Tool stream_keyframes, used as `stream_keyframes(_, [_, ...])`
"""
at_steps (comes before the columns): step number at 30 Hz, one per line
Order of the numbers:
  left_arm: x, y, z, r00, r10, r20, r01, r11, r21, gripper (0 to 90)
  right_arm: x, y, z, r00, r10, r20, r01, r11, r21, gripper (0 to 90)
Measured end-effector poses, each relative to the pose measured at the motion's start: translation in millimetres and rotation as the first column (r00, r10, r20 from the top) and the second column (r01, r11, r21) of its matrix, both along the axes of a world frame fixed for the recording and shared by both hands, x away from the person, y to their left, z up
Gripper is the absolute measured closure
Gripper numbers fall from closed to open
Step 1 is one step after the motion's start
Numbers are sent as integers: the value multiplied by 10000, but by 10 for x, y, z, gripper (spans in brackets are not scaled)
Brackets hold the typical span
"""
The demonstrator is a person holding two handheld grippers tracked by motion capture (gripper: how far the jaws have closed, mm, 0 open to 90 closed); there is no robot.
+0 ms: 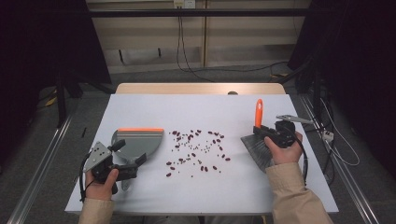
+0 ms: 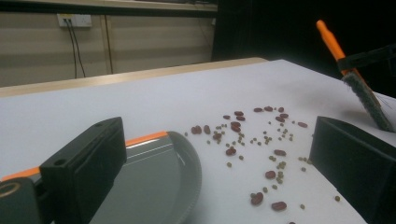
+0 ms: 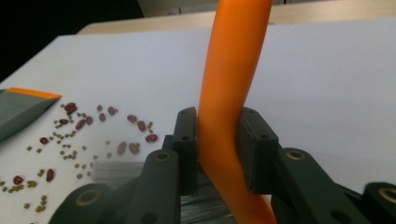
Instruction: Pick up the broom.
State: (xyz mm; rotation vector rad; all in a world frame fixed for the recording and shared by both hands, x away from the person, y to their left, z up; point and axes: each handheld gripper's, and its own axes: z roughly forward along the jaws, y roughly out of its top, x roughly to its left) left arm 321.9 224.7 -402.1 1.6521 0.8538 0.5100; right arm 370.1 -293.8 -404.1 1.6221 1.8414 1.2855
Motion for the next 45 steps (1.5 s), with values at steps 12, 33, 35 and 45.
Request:
stream_keyframes(12, [31,-388,233,9976,-581,-372,593,9978,310,31,-122,37,230,9939,254,1075,-310,9982,509,714])
stream_keyframes(33, [314,-967,372,9810,-1779,-767,1787,9839,31,40,9,629,507,9794,905,1804,-1005,9938,469,714])
stream_keyframes(35, [344,-1031,366,9785,-1891,-829,1896,9819,-18,43,28,682,499,9788,964,1807,-1069,9931,490,714])
stream_keyframes(45, [464,-1283,361,9616,-2568,-965,2527,9661,-532,105,99,953,498,9724,1257,1965,-1413,9877,674,714])
